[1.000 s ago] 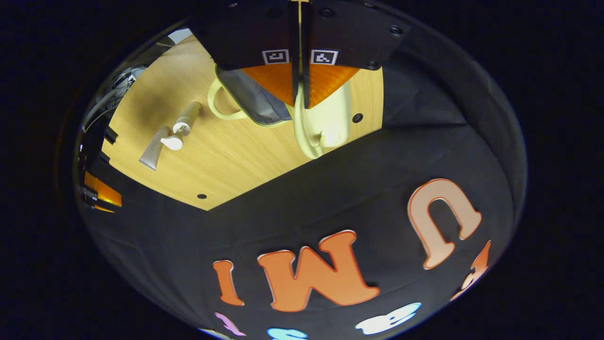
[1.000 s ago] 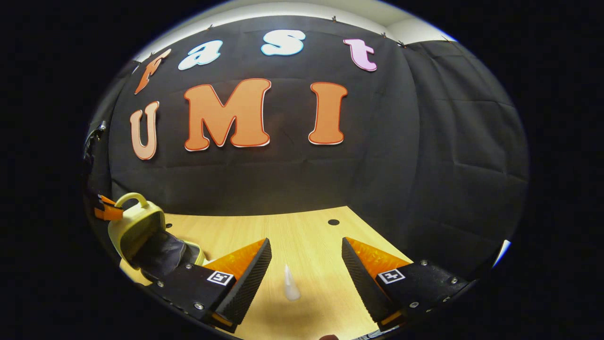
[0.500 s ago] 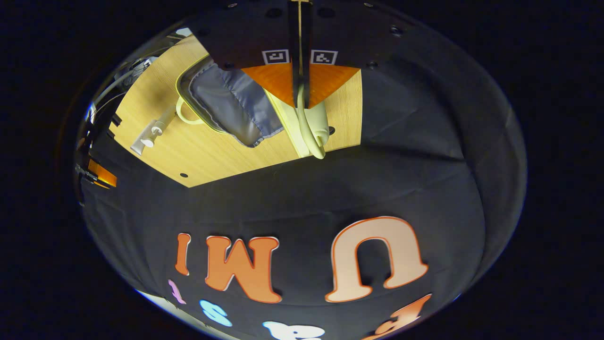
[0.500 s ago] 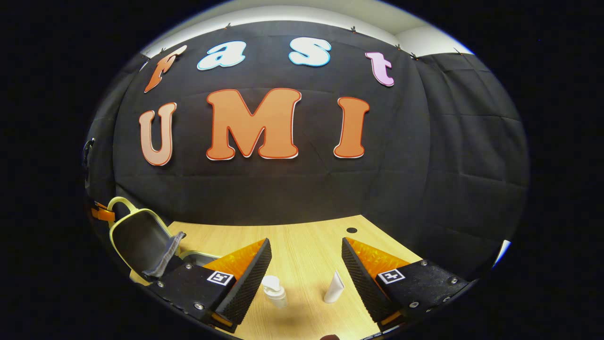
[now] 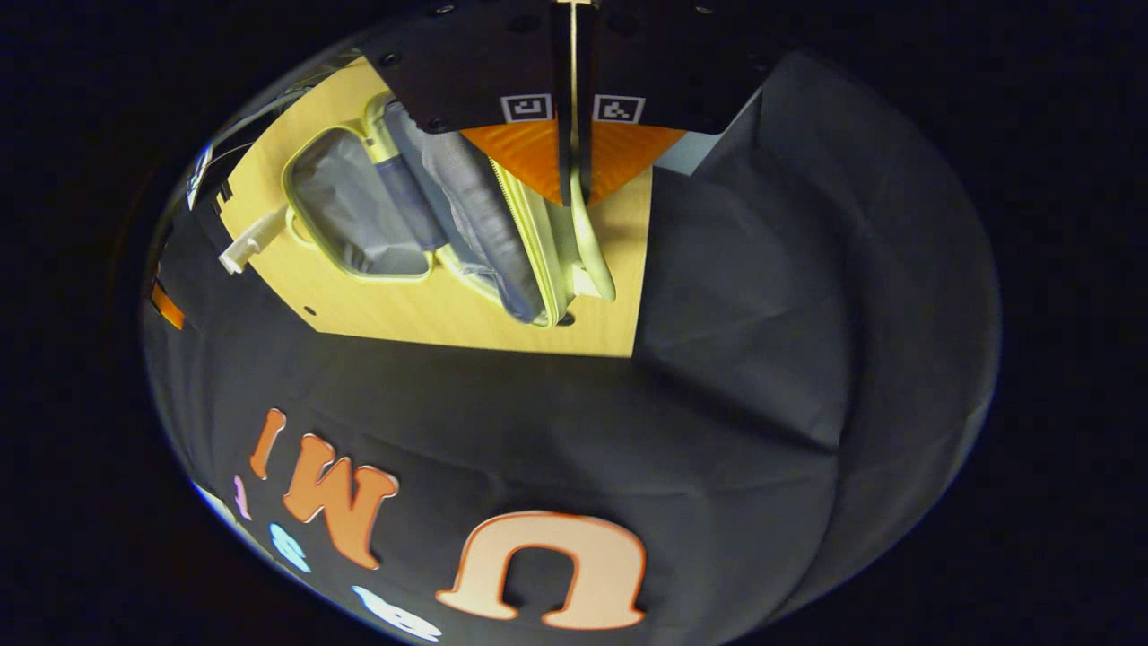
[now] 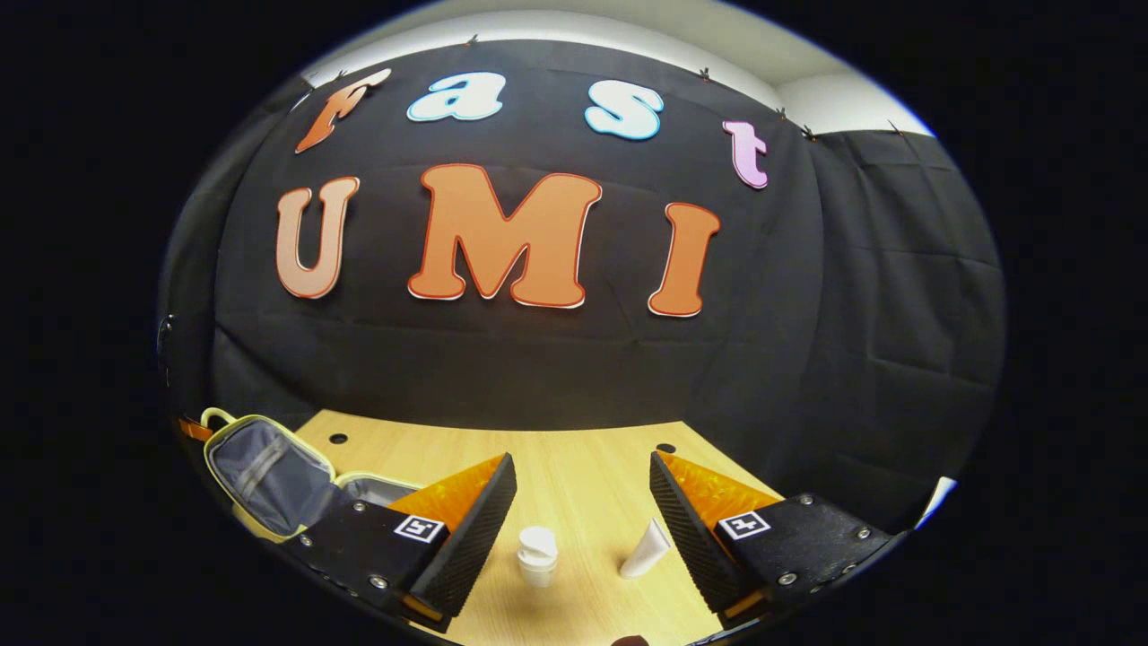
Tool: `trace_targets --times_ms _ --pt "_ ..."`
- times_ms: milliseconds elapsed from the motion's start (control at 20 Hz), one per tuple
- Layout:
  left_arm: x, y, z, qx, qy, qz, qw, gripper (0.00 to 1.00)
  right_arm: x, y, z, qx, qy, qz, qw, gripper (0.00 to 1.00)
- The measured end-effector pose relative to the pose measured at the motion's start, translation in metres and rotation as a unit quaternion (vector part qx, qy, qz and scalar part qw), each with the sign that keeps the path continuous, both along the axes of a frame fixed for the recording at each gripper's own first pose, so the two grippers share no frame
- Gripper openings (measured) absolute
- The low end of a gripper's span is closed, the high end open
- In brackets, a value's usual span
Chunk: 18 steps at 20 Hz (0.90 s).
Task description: First open the suitcase, pack the skin care products into it, and then close the suitcase.
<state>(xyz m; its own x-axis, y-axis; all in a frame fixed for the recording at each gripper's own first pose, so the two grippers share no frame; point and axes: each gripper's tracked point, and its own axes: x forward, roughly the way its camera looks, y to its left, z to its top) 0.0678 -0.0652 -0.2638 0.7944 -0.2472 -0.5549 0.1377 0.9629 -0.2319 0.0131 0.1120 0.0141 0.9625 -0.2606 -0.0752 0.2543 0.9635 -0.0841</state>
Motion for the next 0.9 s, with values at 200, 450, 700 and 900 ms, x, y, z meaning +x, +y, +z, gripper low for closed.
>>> trace_targets --times_ms 200,450,700,900 --pt "-0.008 0.004 -0.019 -0.007 0.035 0.014 0.999 0.03 -0.004 -0.006 -0.013 -0.006 0.015 -0.007 1.0 0.95" --pt "-0.017 0.003 -0.03 -0.014 0.063 0.041 0.997 0.07 -0.01 -0.026 -0.03 -0.002 0.032 -0.021 0.999 0.95" --pt "-0.02 0.022 -0.032 0.04 0.077 0.075 0.993 0.33 -0.013 -0.046 -0.041 -0.002 0.042 -0.025 0.999 0.96" --pt "-0.019 0.022 0.018 0.101 0.031 0.108 0.989 0.8 -0.009 -0.058 -0.044 0.005 0.042 -0.013 0.999 0.96"
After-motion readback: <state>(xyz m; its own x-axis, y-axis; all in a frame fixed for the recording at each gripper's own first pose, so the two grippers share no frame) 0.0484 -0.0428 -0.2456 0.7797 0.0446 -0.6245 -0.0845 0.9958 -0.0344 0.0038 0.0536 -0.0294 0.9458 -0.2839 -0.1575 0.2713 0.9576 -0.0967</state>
